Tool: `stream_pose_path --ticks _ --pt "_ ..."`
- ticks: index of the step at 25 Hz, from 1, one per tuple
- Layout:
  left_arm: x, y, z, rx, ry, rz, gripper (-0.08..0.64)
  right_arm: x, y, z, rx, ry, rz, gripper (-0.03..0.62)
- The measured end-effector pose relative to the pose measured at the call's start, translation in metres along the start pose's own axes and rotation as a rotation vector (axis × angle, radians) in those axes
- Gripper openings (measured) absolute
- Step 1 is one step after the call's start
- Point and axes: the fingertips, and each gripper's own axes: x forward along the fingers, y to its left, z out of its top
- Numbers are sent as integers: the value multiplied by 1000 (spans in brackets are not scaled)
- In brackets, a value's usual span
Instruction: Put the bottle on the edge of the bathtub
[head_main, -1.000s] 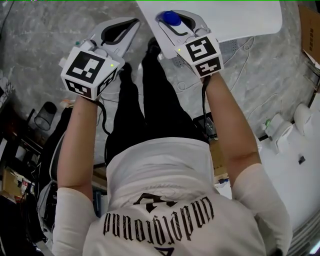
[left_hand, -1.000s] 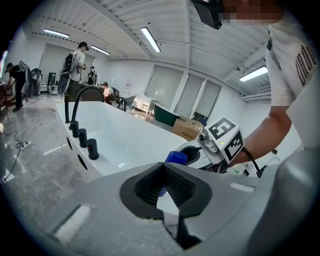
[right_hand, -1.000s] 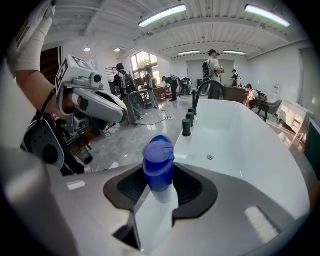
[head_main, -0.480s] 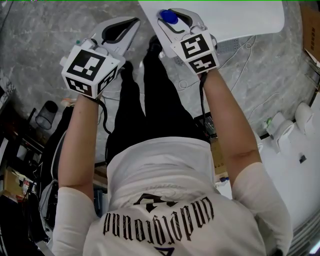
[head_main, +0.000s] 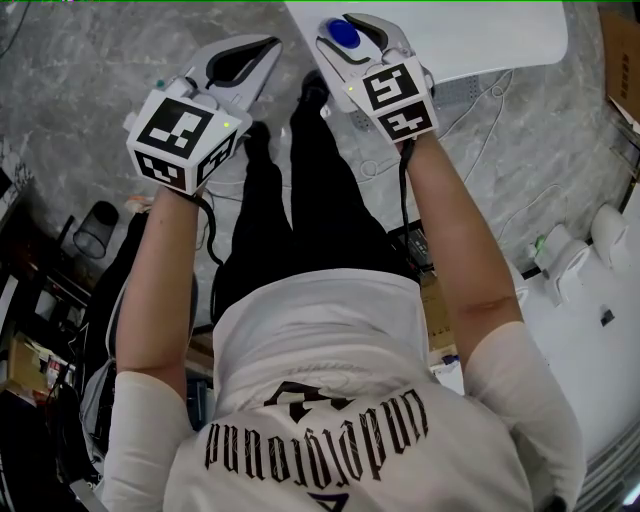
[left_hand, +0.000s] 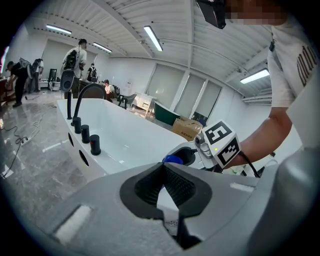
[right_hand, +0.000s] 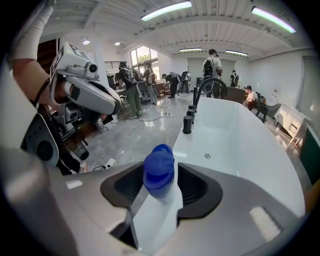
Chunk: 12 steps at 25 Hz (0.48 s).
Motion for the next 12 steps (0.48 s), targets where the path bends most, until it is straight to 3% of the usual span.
stream_pose_path --ticks 12 --pt "-50 -17 47 107 -20 -25 8 -71 -1 54 31 -102 -97 212"
